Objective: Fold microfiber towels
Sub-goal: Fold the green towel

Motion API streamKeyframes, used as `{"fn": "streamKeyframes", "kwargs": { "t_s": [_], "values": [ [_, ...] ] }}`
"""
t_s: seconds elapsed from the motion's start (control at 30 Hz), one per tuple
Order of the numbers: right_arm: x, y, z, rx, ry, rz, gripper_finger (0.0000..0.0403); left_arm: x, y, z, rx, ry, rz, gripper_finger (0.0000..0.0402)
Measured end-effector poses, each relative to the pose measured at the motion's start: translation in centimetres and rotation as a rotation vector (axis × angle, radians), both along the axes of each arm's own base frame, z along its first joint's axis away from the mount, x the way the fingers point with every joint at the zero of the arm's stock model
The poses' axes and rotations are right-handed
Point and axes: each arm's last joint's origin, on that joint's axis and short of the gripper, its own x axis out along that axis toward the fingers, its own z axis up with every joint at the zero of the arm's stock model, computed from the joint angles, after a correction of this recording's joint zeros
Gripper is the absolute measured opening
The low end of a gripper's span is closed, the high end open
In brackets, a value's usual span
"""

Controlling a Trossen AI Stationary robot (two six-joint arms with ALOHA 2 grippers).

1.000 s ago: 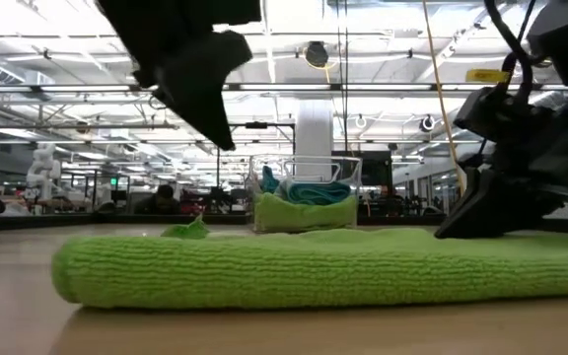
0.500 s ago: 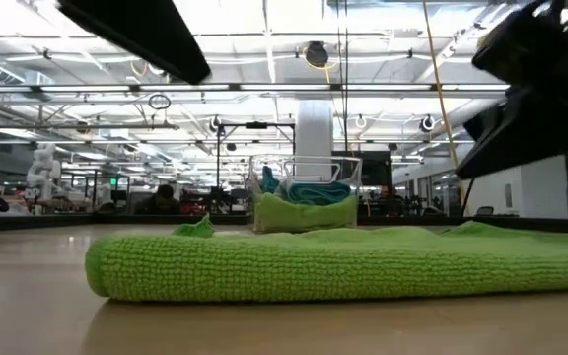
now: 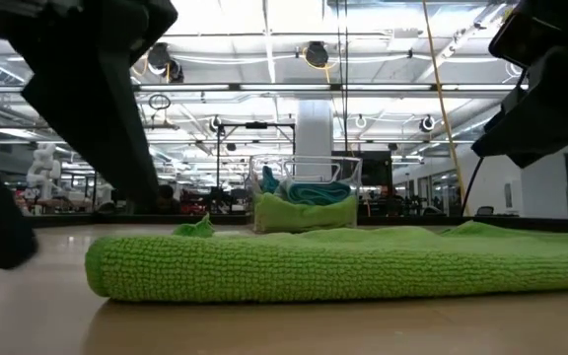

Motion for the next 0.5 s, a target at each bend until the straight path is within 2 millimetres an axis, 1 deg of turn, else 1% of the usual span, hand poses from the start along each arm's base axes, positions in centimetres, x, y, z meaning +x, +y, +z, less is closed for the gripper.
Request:
{"fn": "streamKeyframes", "kwargs": {
  "t_s": [0.13, 0.2, 0.33, 0.5],
  "values": [
    [0.5, 0.6, -0.2, 0.048, -0.051, -0.004, 0.0020, 0.1, 0.3, -0.3, 0.026, -0.004, 0.005, 0.0220],
    [1.0, 1.0, -0.4, 0.053, -0.078, -0.020, 0.0020, 0.0, 0.5, -0.6, 0.046, 0.007, -0.007, 0.0211],
    [2.6, 2.2, -0.4, 0.033, -0.105, -0.028, 0.0020, 0.0, 0.8, -0.9, 0.080, 0.027, -0.059, 0.0174],
    [5.1, 4.2, 0.2, -0.008, -0.127, 0.000, 0.0020, 0.2, 1.5, -1.3, 0.102, 0.051, -0.069, 0.0126]
  ]
}}
